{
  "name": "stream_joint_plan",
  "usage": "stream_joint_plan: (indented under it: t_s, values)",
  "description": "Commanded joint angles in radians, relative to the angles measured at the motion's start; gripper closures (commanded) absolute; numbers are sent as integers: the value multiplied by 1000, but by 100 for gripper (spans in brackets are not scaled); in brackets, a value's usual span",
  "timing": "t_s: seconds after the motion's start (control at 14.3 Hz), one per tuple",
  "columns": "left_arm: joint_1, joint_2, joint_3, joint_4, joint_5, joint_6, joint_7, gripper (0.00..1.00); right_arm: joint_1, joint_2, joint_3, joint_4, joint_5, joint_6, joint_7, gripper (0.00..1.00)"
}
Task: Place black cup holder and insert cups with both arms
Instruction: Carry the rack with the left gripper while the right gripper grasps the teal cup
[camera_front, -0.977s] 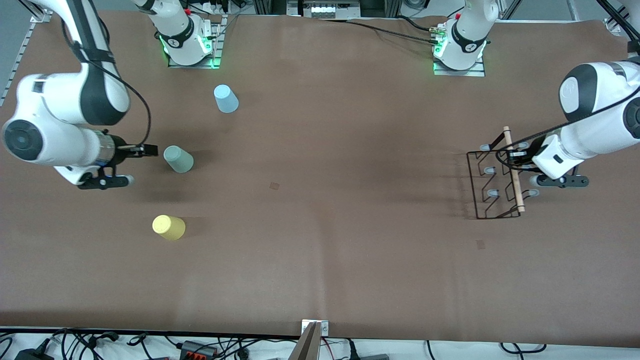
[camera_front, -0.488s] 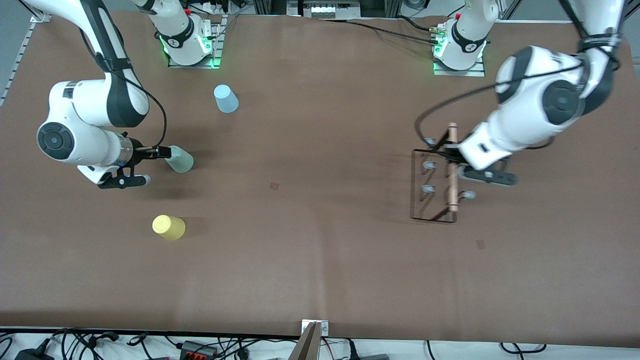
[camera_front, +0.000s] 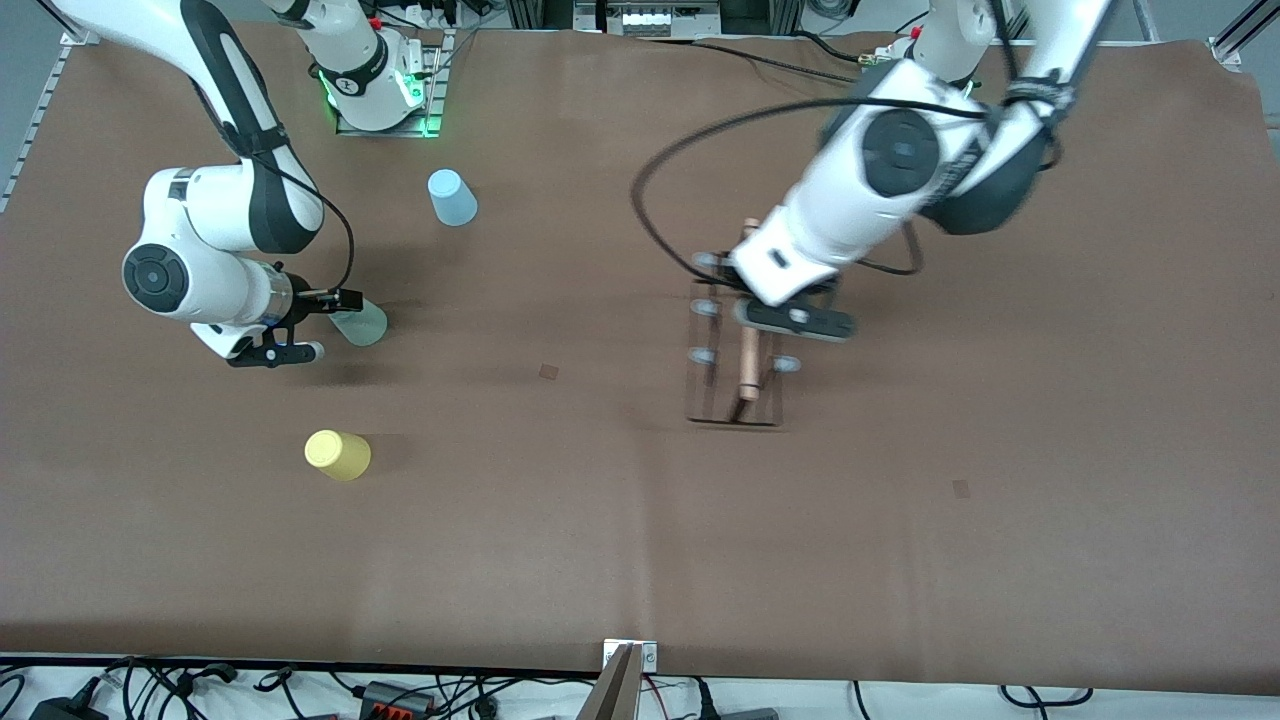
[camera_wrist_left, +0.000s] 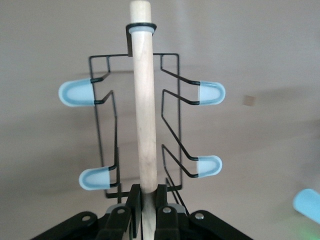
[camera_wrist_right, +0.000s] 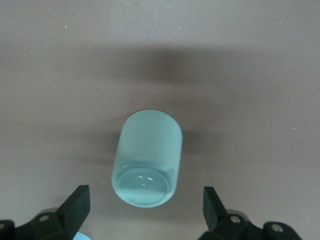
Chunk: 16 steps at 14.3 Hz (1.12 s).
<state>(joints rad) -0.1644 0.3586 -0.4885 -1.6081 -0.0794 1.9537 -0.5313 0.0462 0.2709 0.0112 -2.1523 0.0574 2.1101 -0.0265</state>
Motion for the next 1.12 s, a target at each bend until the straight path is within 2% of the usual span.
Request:
stream_joint_plan:
  t_s: [0.0,0.28,0.77,1.05]
  values:
    - [-65,117,10,132,6,-29,-80,100,12,14,-2,-12,27,22,8,0]
    - [-156,256,13,286,7,-23,-243,100,14,44,-2,-12,28,48,8,0]
    - [-241,316,33,310,92,34,-309,100,14,64,-4,-9,24,56,7,0]
    - [-267,336,34,303,154,36,-364,100,12,62,-4,-6,24,53,7,20]
